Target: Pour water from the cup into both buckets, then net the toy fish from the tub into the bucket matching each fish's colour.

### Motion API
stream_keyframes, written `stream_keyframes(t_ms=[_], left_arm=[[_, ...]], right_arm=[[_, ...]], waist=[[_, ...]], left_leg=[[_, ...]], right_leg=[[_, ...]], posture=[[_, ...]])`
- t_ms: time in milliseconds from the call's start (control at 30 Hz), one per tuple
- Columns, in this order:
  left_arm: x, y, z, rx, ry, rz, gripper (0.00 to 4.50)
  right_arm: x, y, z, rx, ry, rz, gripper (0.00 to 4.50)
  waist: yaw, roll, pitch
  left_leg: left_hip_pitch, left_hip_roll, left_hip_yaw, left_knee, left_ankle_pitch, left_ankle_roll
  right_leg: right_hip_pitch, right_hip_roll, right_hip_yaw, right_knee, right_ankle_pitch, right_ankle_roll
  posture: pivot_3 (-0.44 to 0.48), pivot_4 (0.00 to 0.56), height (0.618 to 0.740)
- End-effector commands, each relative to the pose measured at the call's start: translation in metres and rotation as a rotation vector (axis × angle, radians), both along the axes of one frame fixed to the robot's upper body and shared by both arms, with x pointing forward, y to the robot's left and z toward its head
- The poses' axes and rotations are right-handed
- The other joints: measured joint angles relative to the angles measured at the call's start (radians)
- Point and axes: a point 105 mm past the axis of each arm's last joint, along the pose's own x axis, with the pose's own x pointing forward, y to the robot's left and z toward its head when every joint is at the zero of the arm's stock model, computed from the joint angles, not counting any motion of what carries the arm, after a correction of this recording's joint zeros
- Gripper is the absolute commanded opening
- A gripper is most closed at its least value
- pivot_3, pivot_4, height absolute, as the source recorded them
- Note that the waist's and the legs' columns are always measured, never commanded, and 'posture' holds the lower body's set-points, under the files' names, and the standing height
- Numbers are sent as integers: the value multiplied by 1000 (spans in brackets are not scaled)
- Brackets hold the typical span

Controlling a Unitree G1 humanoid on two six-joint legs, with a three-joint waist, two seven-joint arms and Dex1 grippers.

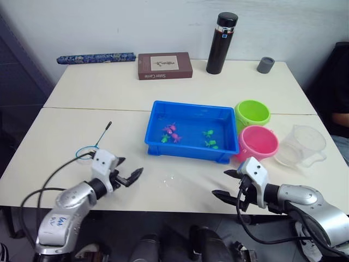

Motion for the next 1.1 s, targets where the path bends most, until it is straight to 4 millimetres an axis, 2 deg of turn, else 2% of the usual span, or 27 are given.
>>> stream_keyframes(t_ms=[33,233,367,533,667,833,1100], left_arm=[[7,6,26,23,-63,-50,4460],[20,1,48,86,-81,-162,4460],[41,-9,71,136,-133,-242,4460],[65,-42,105,124,-231,-422,4460],[70,-62,110,123,-250,-533,4460],[69,-105,112,83,-249,-738,4460],[68,-142,108,61,-265,-859,4460]], right_arm=[[2,-8,10,5,-27,-20,4500],[-1,-25,10,-21,2,-81,4500],[-4,-55,13,-66,10,-207,4500],[-5,-100,19,-101,-18,-475,4500],[-7,-130,8,-148,7,-662,4500],[-10,-165,-2,-86,-6,-957,4500],[4,-199,-1,-18,-94,-1303,4500]], waist=[[0,0,0],[1,0,0],[4,0,0],[1,0,0],[-6,1,0],[3,1,0],[-6,2,-1]], left_leg=[[0,0,0,0,0,0],[0,0,0,0,0,0],[-1,0,0,0,0,0],[-1,-1,0,0,0,0],[-1,0,1,0,1,-2],[-1,0,2,1,2,-2],[-1,-1,2,0,4,-3]], right_leg=[[0,0,0,0,0,0],[0,0,0,-1,0,0],[0,0,0,-1,0,0],[0,0,-1,0,1,1],[0,2,0,2,1,2],[0,2,0,3,1,2],[-1,3,1,5,1,2]], posture=[[0,150,740],[0,150,740],[0,150,740],[0,150,740],[0,150,740],[0,150,740],[0,150,740]])
